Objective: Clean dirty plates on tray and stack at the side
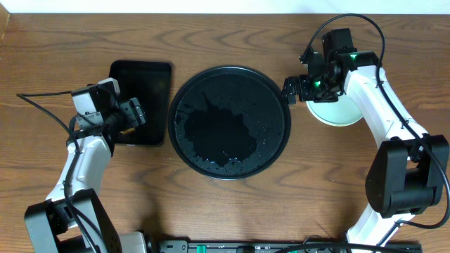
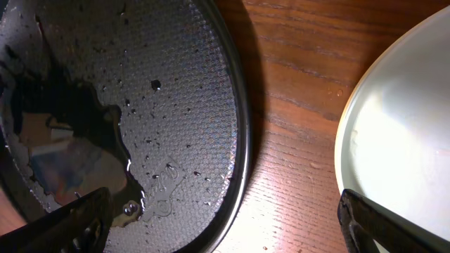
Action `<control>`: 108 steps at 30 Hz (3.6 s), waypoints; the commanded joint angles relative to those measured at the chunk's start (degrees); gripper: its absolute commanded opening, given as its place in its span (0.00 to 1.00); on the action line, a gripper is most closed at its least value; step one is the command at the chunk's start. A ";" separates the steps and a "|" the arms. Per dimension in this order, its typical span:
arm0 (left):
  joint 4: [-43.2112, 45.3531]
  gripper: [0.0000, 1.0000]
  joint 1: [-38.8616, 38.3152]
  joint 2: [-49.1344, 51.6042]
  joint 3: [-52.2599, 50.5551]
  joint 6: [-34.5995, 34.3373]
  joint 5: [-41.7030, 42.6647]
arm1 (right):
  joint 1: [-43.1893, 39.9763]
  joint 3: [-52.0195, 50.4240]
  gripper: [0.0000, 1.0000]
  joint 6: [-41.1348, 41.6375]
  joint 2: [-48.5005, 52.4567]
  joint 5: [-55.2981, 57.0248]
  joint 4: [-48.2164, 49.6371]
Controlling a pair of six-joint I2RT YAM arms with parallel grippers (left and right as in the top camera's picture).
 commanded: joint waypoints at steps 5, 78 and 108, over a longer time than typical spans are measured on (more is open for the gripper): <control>0.17 0.82 -0.13 0.04 -0.22 0.55 -0.22 | 0.63 -0.26 0.99 -0.63 0.28 0.17 -0.07; 0.15 0.85 -0.13 0.04 -0.22 0.55 -0.22 | -8.63 -87.32 0.99 -4.87 -109.48 10.25 49.40; -11.89 0.85 -0.85 -26.03 -0.22 0.57 -0.39 | -8.66 -87.32 0.99 -4.87 -109.48 10.23 49.40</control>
